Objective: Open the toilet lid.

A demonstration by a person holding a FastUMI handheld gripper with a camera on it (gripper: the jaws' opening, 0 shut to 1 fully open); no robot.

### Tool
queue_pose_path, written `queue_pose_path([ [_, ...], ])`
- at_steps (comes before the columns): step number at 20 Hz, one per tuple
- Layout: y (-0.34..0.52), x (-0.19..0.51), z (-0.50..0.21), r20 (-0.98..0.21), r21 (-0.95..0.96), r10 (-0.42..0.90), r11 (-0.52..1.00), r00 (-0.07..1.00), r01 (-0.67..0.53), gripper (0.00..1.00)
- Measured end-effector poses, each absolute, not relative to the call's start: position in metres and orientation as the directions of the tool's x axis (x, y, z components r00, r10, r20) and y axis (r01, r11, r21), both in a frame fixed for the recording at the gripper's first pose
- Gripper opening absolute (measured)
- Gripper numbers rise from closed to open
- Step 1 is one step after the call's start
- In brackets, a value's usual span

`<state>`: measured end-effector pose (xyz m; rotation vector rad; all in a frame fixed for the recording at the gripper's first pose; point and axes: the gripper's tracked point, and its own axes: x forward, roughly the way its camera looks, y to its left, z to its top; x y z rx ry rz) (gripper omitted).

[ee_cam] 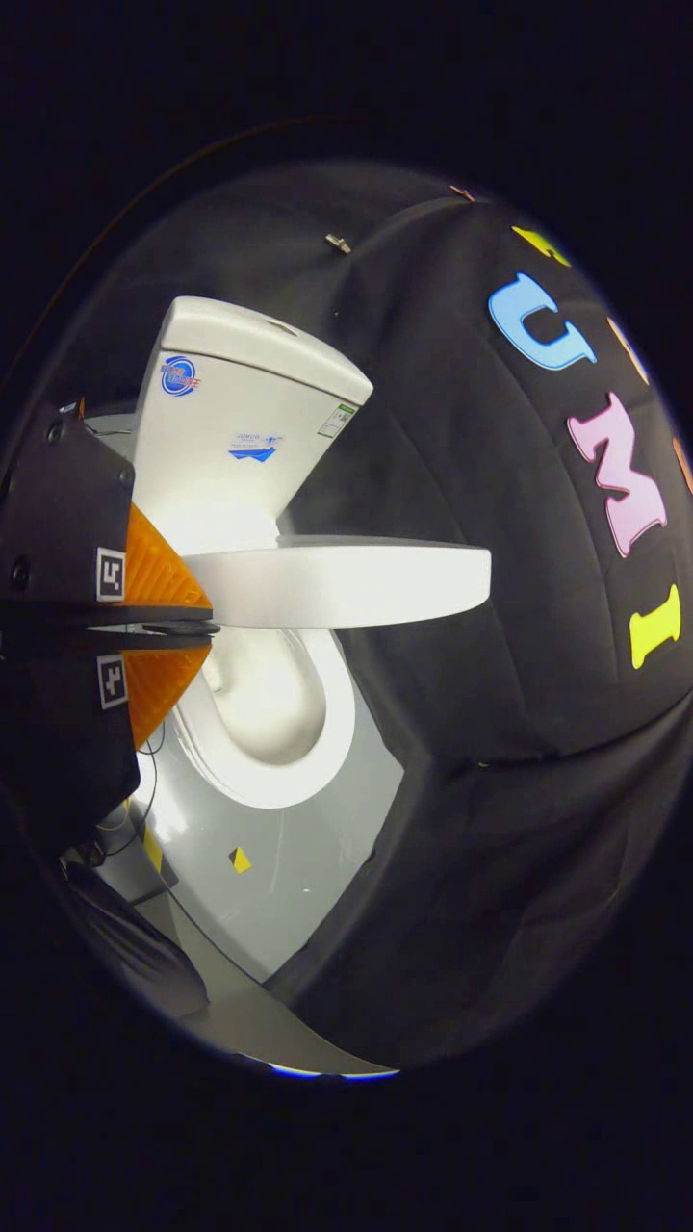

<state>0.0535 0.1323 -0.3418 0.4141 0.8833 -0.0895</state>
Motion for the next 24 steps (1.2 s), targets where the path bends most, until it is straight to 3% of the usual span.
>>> queue_pose_path([
  [11,0.225,0.052,-0.304,-0.699,0.150,0.026,0.982,0.714,0.111,0.06],
  [24,0.318,0.047,-0.298,-0.639,0.047,0.075,0.997,0.766,-0.058,0.10],
])
